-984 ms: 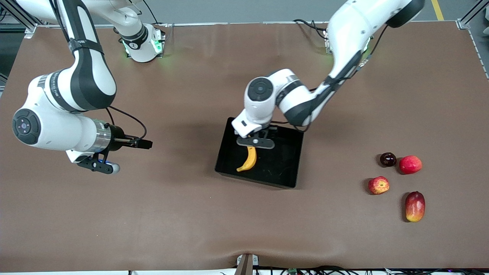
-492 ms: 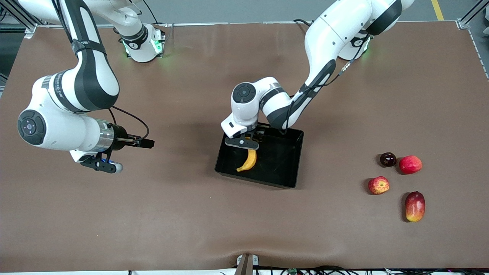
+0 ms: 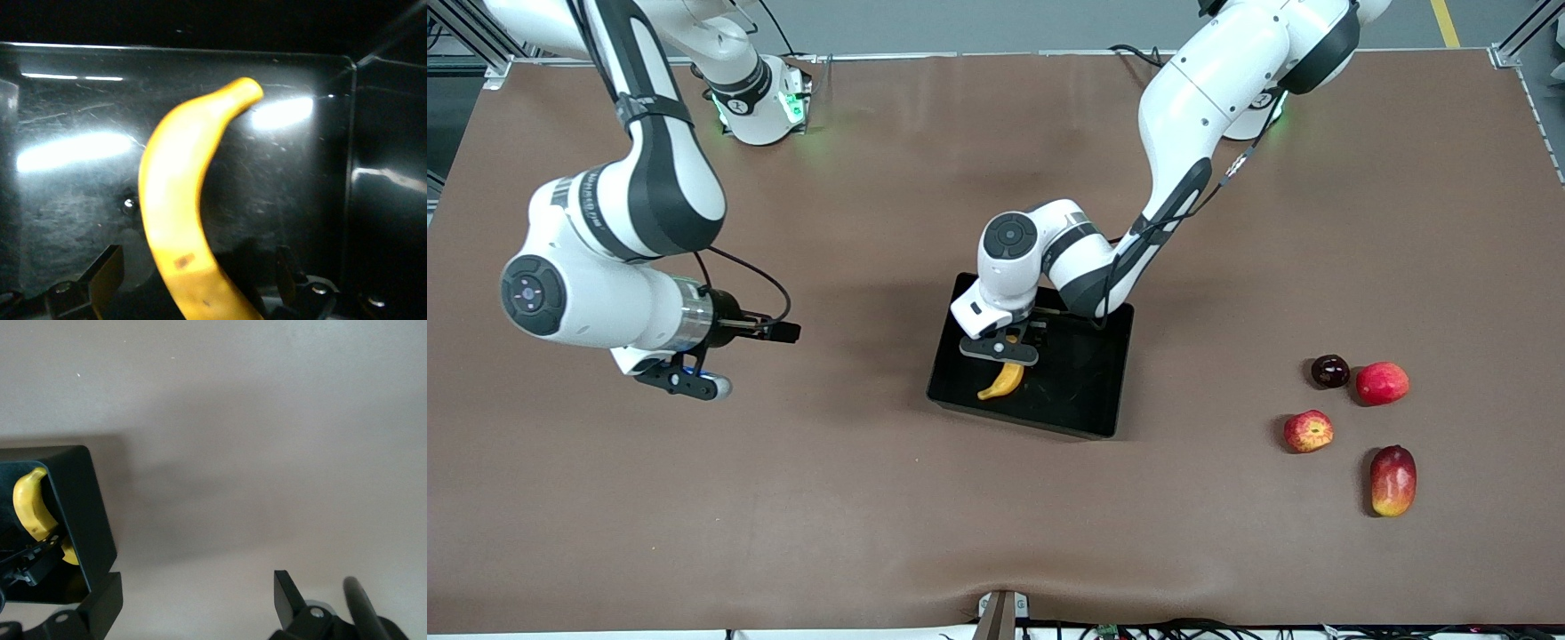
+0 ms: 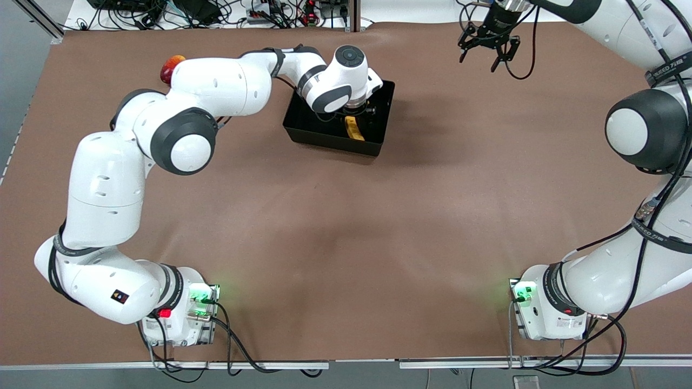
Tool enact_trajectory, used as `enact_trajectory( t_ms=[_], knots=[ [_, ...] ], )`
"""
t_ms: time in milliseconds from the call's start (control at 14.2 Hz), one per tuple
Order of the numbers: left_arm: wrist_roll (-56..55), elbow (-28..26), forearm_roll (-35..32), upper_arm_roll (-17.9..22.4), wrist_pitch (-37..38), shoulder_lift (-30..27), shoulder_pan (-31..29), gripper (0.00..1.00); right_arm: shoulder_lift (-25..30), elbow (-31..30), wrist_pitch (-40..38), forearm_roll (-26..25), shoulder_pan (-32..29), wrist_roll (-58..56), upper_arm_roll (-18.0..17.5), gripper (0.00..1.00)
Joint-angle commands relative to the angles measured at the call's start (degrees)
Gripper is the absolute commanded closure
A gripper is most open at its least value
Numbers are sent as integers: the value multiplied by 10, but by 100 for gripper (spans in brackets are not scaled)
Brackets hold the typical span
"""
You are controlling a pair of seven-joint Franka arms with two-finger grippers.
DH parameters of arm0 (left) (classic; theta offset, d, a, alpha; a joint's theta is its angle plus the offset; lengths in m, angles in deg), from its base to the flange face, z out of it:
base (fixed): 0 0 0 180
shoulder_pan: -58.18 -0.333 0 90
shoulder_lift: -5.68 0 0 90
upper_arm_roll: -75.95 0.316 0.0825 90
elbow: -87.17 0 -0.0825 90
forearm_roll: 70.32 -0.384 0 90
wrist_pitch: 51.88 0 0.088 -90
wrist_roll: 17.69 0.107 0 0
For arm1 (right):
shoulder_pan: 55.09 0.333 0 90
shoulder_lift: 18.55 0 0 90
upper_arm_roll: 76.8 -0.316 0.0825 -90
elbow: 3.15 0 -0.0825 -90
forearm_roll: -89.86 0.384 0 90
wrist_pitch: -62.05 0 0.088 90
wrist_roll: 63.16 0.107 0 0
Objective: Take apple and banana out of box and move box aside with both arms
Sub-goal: 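Grasp the yellow banana with the left gripper and lift it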
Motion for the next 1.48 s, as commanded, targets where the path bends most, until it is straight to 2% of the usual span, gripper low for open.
enact_trajectory(
  t_ms=[0, 352, 422, 562, 633, 773, 1195, 1406],
  knots=[
    [-31, 11, -7, 8, -24, 16, 5, 0, 6, -16, 22, -1, 21, 34, 4, 0],
    [-43, 11, -8, 9, -36, 30, 6, 1, 5, -36, 50, -2, 44, 51, 4, 0],
    [-43, 11, -8, 9, -36, 31, 6, 10, 5, -36, 49, -2, 44, 57, 4, 0],
    [-50, 11, -8, 9, -36, 35, 6, 34, 5, -39, 50, -2, 45, 57, 3, 0],
    [-60, 11, -7, 9, -36, 35, 6, 54, 5, -39, 50, -2, 45, 57, 3, 0],
    [-69, 12, -5, 8, -36, 33, 5, 100, 4, -41, 50, -2, 46, 57, 3, 0],
    [-68, 12, -8, 8, -26, -10, -3, 100, 4, -41, 52, -2, 49, 63, 3, 0],
    [-67, 12, -7, 7, 5, -46, -5, 100, 3, -40, 54, -2, 58, 74, 3, 0]
  ],
)
